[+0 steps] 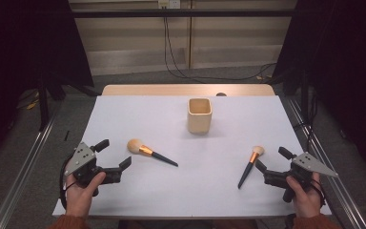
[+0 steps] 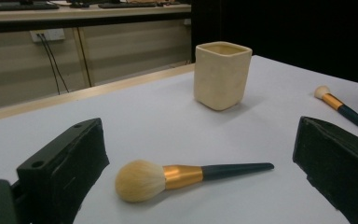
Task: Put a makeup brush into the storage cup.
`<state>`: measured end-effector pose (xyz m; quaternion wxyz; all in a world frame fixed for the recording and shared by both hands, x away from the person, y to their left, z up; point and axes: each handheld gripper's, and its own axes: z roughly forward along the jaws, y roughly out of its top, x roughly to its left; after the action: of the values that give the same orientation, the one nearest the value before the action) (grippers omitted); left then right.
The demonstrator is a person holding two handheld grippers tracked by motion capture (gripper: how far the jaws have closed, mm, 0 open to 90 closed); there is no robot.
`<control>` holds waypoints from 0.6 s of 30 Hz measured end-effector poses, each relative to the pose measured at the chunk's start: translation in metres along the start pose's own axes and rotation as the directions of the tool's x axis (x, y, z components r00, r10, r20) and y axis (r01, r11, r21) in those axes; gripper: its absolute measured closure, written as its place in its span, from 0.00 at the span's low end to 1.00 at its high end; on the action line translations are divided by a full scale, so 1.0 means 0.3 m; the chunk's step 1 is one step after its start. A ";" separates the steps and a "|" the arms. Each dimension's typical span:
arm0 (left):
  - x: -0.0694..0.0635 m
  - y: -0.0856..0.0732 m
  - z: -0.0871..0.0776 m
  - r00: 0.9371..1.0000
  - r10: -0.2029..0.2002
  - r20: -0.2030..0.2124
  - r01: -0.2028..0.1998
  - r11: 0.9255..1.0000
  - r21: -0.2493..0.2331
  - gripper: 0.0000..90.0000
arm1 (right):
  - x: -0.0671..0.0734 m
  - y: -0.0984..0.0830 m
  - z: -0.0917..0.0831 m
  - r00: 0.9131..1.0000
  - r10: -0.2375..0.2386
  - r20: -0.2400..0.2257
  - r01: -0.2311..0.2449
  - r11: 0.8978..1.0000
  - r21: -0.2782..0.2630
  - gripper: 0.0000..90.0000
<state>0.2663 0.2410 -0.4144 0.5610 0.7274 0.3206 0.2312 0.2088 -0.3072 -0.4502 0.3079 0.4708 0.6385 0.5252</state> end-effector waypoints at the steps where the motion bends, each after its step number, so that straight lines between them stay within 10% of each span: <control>1: 0.000 0.000 0.000 1.000 0.000 0.000 0.000 1.000 0.000 0.03 | 0.000 0.000 0.001 1.000 0.000 -0.001 0.000 1.000 -0.001 0.00; 18: 0.023 0.060 0.118 1.000 0.008 0.003 -0.008 1.000 -0.001 0.03 | 0.001 -0.001 0.005 1.000 -0.002 -0.003 0.002 1.000 0.007 0.00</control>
<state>0.2995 0.2193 -0.4066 0.5609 0.7288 0.3166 0.2326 0.2101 -0.3065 -0.4508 0.3059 0.4706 0.6412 0.5233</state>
